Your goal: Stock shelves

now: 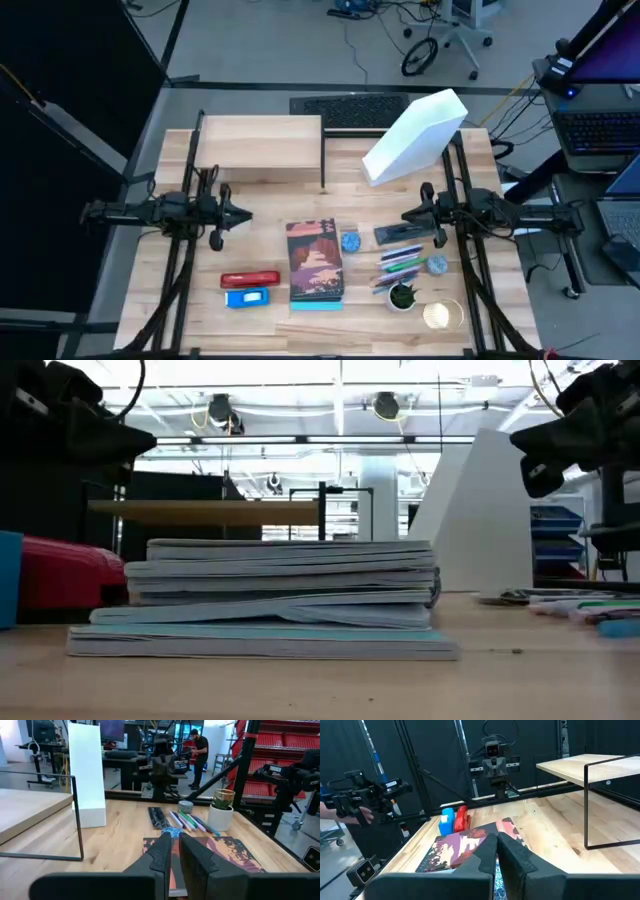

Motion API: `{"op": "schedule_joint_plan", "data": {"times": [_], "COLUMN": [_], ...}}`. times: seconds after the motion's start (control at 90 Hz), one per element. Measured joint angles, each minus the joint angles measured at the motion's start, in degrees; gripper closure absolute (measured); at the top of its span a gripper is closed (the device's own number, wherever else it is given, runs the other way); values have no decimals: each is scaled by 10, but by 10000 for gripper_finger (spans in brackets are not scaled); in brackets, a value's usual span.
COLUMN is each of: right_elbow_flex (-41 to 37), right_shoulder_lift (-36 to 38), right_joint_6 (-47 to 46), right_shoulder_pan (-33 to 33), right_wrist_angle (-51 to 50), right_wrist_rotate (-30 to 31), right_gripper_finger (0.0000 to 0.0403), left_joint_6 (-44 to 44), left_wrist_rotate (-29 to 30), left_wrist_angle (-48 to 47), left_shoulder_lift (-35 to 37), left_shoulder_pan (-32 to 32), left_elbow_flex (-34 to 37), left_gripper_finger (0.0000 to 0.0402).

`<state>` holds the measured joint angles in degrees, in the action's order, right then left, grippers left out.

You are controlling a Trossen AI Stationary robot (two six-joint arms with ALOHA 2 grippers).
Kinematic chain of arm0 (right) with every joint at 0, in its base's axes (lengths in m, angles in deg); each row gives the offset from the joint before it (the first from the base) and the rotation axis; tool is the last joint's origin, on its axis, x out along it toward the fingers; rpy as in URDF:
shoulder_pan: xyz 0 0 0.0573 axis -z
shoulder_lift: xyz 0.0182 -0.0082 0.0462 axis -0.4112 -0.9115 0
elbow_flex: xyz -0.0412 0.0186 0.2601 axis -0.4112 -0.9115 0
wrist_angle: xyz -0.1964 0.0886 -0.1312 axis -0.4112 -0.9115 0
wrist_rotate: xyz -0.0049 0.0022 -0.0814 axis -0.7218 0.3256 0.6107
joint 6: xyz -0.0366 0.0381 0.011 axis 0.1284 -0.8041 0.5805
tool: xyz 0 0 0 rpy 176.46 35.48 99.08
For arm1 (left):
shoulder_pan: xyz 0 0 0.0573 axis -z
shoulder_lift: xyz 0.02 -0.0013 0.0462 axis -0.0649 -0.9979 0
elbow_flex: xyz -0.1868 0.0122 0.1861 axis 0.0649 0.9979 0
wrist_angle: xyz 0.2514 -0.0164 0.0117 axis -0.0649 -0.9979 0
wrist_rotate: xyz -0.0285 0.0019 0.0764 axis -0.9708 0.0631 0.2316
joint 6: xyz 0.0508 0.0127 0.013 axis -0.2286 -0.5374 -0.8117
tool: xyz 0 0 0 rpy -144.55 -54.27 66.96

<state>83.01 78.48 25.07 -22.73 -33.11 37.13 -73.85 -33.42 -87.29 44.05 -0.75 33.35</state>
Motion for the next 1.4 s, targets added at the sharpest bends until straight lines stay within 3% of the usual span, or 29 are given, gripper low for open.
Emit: {"op": "schedule_joint_plan", "data": {"times": [0.833,1.156,1.256,1.4], "right_elbow_flex": [0,0,0,0], "right_shoulder_lift": [0,0,0,0], "right_joint_6": [0,-2,-63,-282], "right_shoulder_pan": [0,0,0,0], "right_wrist_angle": [0,3,21,61], "right_wrist_rotate": [0,27,43,143], "right_gripper_finger": [403,403,403,403], "left_joint_6": [-15,-15,-15,-15], "left_wrist_rotate": [1,4,4,4], "left_wrist_angle": [1,1,1,1], "left_shoulder_lift": [0,0,0,0], "left_shoulder_pan": [0,0,0,0], "left_elbow_flex": [0,0,0,0], "left_gripper_finger": [379,379,379,379]}}
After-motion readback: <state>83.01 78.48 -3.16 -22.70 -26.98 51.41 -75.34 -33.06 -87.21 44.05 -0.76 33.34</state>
